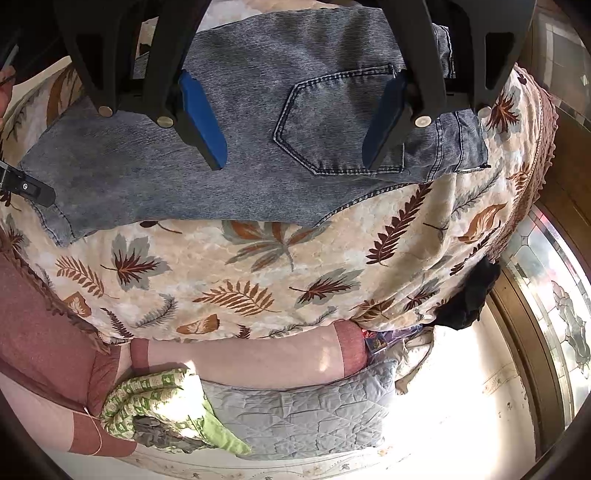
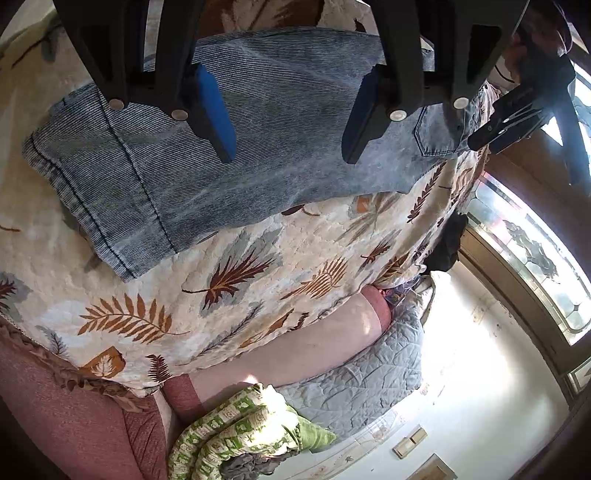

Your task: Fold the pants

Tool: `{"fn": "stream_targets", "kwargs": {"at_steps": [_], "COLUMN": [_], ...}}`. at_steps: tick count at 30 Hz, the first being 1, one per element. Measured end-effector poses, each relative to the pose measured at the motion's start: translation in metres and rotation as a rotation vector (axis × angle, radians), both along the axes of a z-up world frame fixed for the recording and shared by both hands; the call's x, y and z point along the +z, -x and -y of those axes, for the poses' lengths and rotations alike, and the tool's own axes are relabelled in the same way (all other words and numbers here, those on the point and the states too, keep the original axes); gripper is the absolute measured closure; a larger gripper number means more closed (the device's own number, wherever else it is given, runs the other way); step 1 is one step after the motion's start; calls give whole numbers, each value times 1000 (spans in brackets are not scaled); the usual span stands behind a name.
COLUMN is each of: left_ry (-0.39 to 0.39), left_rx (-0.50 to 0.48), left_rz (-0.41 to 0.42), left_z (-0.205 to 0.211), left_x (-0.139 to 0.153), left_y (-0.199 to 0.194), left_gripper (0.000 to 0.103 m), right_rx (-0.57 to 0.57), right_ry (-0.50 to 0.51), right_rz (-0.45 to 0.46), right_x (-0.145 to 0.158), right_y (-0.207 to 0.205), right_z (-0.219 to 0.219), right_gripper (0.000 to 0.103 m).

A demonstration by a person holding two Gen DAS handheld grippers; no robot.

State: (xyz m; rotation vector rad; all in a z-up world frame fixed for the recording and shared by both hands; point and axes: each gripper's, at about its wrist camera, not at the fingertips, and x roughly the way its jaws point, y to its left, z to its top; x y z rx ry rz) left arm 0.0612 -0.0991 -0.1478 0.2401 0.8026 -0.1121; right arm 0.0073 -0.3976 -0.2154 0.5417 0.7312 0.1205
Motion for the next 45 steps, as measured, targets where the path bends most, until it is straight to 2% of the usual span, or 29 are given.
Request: {"fn": "stream_targets", "kwargs": {"at_steps": [45], "left_ry": [-25], "left_rx": [-26], "left_rz": [-3], "left_z": [7], "left_x": [-5], "left_y": [1], "left_gripper": [27], "right_rx": [13], "right_ry": [-9], "right_rz": [-1], "right_x": [-1], "right_y": [-3], "right_z": [-1], "right_gripper": [40]}}
